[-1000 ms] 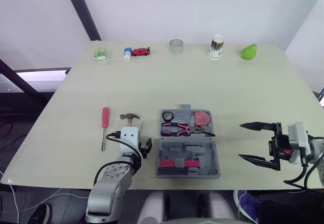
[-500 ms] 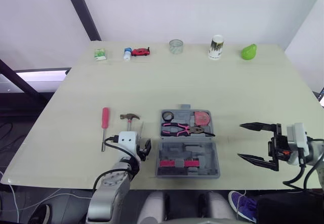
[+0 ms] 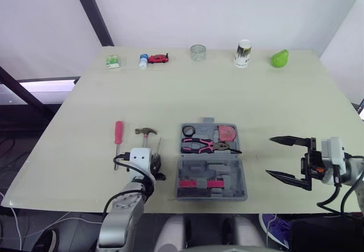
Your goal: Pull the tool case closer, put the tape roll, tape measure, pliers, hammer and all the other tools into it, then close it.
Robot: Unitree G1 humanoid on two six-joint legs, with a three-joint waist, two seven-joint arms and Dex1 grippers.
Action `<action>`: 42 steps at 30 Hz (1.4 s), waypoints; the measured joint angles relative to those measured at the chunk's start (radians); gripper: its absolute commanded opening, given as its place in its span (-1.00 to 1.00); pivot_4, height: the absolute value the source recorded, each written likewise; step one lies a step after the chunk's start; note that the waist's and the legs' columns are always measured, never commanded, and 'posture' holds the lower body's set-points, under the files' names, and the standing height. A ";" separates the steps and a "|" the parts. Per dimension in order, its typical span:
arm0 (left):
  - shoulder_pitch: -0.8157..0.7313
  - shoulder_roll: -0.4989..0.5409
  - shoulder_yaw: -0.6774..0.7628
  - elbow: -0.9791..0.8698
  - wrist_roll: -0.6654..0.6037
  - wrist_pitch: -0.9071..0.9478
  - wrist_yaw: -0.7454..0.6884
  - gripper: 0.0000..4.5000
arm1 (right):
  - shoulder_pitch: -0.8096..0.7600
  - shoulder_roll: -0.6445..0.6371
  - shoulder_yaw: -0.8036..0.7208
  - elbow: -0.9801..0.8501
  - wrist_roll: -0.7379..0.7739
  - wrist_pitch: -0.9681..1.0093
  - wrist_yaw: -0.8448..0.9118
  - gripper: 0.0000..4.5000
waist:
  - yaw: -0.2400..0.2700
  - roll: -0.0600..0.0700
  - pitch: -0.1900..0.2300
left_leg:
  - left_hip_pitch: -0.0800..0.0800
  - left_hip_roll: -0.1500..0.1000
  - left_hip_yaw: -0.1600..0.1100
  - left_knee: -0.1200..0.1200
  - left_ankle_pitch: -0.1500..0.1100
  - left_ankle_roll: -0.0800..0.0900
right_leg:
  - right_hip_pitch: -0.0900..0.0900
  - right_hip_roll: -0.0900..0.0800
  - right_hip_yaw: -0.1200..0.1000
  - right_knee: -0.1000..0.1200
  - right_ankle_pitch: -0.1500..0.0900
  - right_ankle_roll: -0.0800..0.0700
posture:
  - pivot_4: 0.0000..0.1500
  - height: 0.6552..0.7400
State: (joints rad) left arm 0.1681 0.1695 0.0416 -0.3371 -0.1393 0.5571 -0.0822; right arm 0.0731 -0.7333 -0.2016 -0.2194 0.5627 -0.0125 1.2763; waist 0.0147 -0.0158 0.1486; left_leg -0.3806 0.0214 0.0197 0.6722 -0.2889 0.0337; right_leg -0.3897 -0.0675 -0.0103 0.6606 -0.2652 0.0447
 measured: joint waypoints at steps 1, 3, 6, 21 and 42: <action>-0.003 -0.004 0.001 0.000 0.000 0.005 0.002 -0.97 | 0.000 0.002 0.000 0.000 -0.002 0.000 0.000 1.00 | 0.000 0.000 0.000 | 0.000 0.000 0.000 0.000 0.000 0.000 | 0.000 0.000 0.000 0.000 0.000 0.000 | 1.00 1.00; -0.004 -0.010 0.001 -0.001 0.001 0.009 0.007 -0.97 | 0.002 0.008 0.000 -0.003 -0.005 -0.001 -0.001 1.00 | 0.000 0.000 0.000 | 0.000 0.000 0.000 0.000 0.000 0.000 | 0.000 0.000 0.000 0.000 0.000 0.000 | 1.00 1.00; -0.005 -0.010 0.001 -0.003 0.001 0.016 0.008 -0.97 | 0.007 0.010 0.000 -0.008 -0.006 -0.001 -0.001 1.00 | 0.000 0.000 0.000 | 0.000 0.000 0.000 0.000 0.000 0.000 | 0.000 0.000 0.000 0.000 0.000 0.000 | 1.00 1.00; 0.013 0.159 -0.011 -0.129 -0.028 0.056 -0.159 -0.97 | -0.005 0.028 0.004 -0.008 -0.006 -0.001 0.002 1.00 | -0.001 -0.001 0.001 | -0.001 0.000 -0.001 0.000 0.000 0.000 | 0.000 -0.002 -0.001 0.000 0.000 0.000 | 1.00 1.00; -0.523 0.653 -0.341 0.031 -0.110 0.039 -0.940 -0.97 | -0.051 0.060 0.054 0.034 -0.028 -0.040 0.005 1.00 | 0.000 0.002 0.003 | -0.001 -0.001 0.001 0.000 0.000 0.000 | -0.001 0.005 -0.002 0.000 0.000 0.000 | 1.00 1.00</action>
State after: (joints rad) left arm -0.3548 0.8225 -0.2992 -0.3058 -0.2491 0.5957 -1.0217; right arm 0.0217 -0.6733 -0.1478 -0.1856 0.5351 -0.0529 1.2812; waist 0.0143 -0.0141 0.1519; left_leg -0.3813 0.0207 0.0205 0.6725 -0.2888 0.0337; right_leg -0.3904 -0.0625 -0.0119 0.6607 -0.2653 0.0449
